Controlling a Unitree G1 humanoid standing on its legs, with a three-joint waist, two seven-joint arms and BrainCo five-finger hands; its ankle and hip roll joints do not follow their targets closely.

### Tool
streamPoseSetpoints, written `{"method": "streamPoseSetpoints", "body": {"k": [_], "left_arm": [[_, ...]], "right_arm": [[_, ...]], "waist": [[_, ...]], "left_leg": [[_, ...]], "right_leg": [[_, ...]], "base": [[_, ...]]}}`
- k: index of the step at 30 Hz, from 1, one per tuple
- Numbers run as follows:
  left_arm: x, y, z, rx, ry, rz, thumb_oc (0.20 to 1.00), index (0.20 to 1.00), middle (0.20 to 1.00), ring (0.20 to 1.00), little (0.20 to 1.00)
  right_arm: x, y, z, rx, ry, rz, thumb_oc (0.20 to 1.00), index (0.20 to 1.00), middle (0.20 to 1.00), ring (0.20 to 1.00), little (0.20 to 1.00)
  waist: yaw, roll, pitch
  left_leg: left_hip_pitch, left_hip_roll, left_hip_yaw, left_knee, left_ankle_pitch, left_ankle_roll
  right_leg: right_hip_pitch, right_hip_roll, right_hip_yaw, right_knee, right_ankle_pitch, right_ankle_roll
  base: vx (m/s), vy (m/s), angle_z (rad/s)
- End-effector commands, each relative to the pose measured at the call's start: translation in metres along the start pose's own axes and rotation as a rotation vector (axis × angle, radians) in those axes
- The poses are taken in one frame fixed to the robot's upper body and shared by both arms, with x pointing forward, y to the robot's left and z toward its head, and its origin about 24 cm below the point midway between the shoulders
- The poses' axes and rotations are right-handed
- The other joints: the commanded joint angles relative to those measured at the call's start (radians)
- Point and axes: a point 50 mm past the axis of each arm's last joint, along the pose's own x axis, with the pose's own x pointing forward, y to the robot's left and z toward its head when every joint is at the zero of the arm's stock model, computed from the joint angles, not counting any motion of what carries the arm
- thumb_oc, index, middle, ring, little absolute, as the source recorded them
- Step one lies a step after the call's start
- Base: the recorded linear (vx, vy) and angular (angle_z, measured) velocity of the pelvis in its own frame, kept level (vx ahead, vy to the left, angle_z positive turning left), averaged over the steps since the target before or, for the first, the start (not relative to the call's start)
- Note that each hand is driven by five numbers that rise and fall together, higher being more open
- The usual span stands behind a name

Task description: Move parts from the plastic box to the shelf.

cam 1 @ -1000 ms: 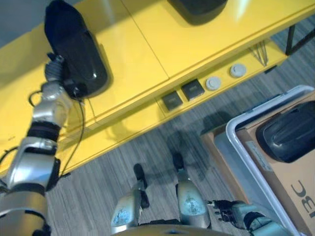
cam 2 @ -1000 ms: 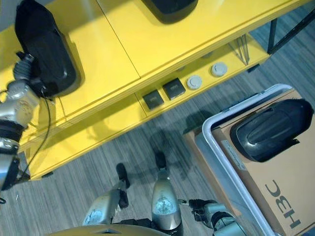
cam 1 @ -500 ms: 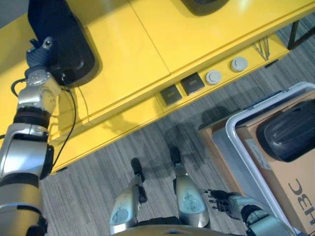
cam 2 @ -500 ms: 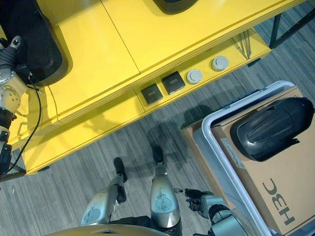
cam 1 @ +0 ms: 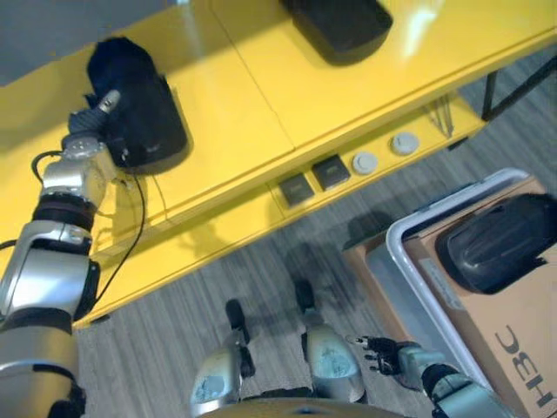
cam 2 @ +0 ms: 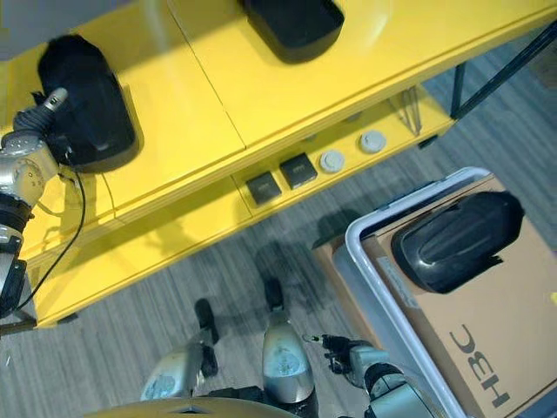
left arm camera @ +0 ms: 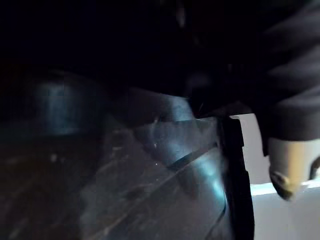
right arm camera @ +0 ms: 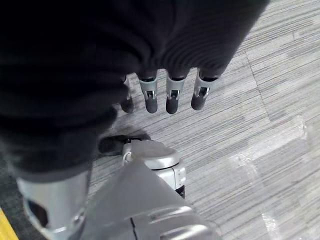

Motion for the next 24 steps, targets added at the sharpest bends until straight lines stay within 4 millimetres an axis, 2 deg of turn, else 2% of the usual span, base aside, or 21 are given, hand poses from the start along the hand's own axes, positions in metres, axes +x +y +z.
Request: {"method": "streamPoseSetpoints", "body": {"k": [1,6,9,11,16,17,18,19,20,21,22,23,24], "left_arm": [[0.006,0.033,-0.005,0.215,0.015,0.106,1.0,1.0,1.0,1.0,1.0],[0.007,0.051,-0.008,0.221,0.053,0.12,1.0,1.0,1.0,1.0,1.0],[0.008,0.051,-0.018,0.164,0.068,0.073,1.0,1.0,1.0,1.0,1.0],[0.007,0.048,-0.016,0.098,0.017,0.052,1.0,1.0,1.0,1.0,1.0],[-0.006,0.029,0.022,-0.081,-0.264,-0.06,1.0,1.0,1.0,1.0,1.0],[-0.027,0.012,0.045,-0.185,-0.453,-0.216,1.0,1.0,1.0,1.0,1.0],[-0.03,0.01,0.046,-0.201,-0.471,-0.235,1.0,1.0,1.0,1.0,1.0],[-0.055,-0.008,0.045,-0.261,-0.556,-0.383,0.2,0.2,0.2,0.2,0.2],[-0.07,-0.017,0.037,-0.291,-0.575,-0.463,0.2,0.2,0.2,0.2,0.2],[-0.072,-0.018,0.034,-0.293,-0.574,-0.469,0.2,0.2,0.2,0.2,0.2],[-0.097,-0.031,-0.003,-0.287,-0.579,-0.556,0.2,0.2,0.2,0.2,0.2],[-0.101,-0.033,-0.01,-0.284,-0.58,-0.559,0.2,0.2,0.2,0.2,0.2],[-0.11,-0.037,-0.031,-0.283,-0.567,-0.565,0.2,0.2,0.2,0.2,0.2]], "right_arm": [[-0.001,-0.004,-0.04,0.045,0.117,-0.011,1.0,1.0,1.0,1.0,1.0],[-0.002,-0.006,-0.06,0.046,0.176,-0.026,1.0,1.0,1.0,1.0,1.0],[-0.002,-0.002,-0.071,0.048,0.211,-0.031,1.0,1.0,1.0,1.0,1.0],[-0.002,-0.001,-0.077,0.055,0.221,-0.035,1.0,1.0,1.0,1.0,1.0],[-0.002,0.001,-0.083,0.073,0.235,-0.047,1.0,1.0,1.0,1.0,1.0],[-0.001,0.003,-0.082,0.076,0.245,-0.041,1.0,1.0,1.0,1.0,1.0],[-0.001,0.003,-0.081,0.071,0.247,-0.04,1.0,1.0,1.0,1.0,1.0],[0.0,0.009,-0.084,0.078,0.255,-0.033,1.0,1.0,1.0,1.0,1.0],[0.001,0.012,-0.086,0.091,0.256,-0.027,1.0,1.0,1.0,1.0,1.0],[0.001,0.012,-0.087,0.092,0.257,-0.027,1.0,1.0,1.0,1.0,1.0],[0.002,0.023,-0.092,0.11,0.257,-0.004,1.0,1.0,1.0,1.0,1.0],[0.002,0.025,-0.094,0.11,0.259,-0.003,1.0,1.0,1.0,1.0,1.0],[0.003,0.03,-0.098,0.114,0.257,0.004,1.0,1.0,1.0,1.0,1.0]], "waist": [[0.007,0.011,-0.031],[0.015,0.019,-0.084],[0.027,0.021,-0.125],[0.034,0.02,-0.145],[0.058,0.019,-0.191],[0.078,0.009,-0.205],[0.08,0.009,-0.206],[0.1,-0.002,-0.211],[0.113,-0.009,-0.212],[0.114,-0.009,-0.213],[0.14,-0.023,-0.208],[0.142,-0.024,-0.208],[0.153,-0.03,-0.204]], "left_leg": [[-0.025,-0.005,0.021,0.004,-0.05,0.01],[0.01,-0.006,0.035,0.01,-0.055,0.006],[0.033,-0.008,0.039,0.013,-0.062,0.008],[0.046,-0.008,0.041,0.013,-0.066,0.009],[0.069,-0.006,0.044,0.016,-0.075,0.01],[0.081,-0.005,0.036,0.017,-0.083,0.012],[0.083,-0.005,0.034,0.018,-0.083,0.012],[0.094,-0.004,0.025,0.015,-0.092,0.016],[0.098,-0.003,0.015,0.012,-0.096,0.017],[0.099,-0.003,0.014,0.012,-0.096,0.018],[0.102,-0.005,-0.008,0.005,-0.103,0.023],[0.102,-0.005,-0.011,0.004,-0.104,0.024],[0.102,-0.006,-0.019,0.002,-0.106,0.027]], "right_leg": [[0.038,0.004,-0.035,0.018,-0.143,-0.005],[0.093,-0.002,-0.048,0.006,-0.148,0.003],[0.125,-0.006,-0.06,0.002,-0.152,0.007],[0.143,-0.006,-0.068,-0.001,-0.156,0.008],[0.176,-0.01,-0.084,-0.004,-0.162,0.009],[0.192,-0.01,-0.094,-0.004,-0.168,0.005],[0.194,-0.01,-0.095,-0.004,-0.169,0.004],[0.205,-0.011,-0.105,-0.005,-0.176,0.001],[0.209,-0.011,-0.111,-0.005,-0.18,-0.002],[0.21,-0.011,-0.112,-0.005,-0.181,-0.003],[0.212,-0.01,-0.122,-0.005,-0.187,-0.005],[0.213,-0.01,-0.124,-0.005,-0.187,-0.005],[0.212,-0.01,-0.128,-0.005,-0.188,-0.005]], "base": [[0.08,-0.012,0.02],[0.06,-0.01,0.05],[0.05,-0.033,0.06],[0.02,-0.03,0.08],[0.01,-0.015,0.09],[0.0,-0.021,0.16],[0.01,-0.039,0.13],[0.01,-0.031,0.04],[0.01,-0.032,0.03],[-0.01,-0.034,-0.01],[-0.02,-0.024,0.06],[-0.03,-0.028,0.07],[-0.01,-0.008,0.14]]}}
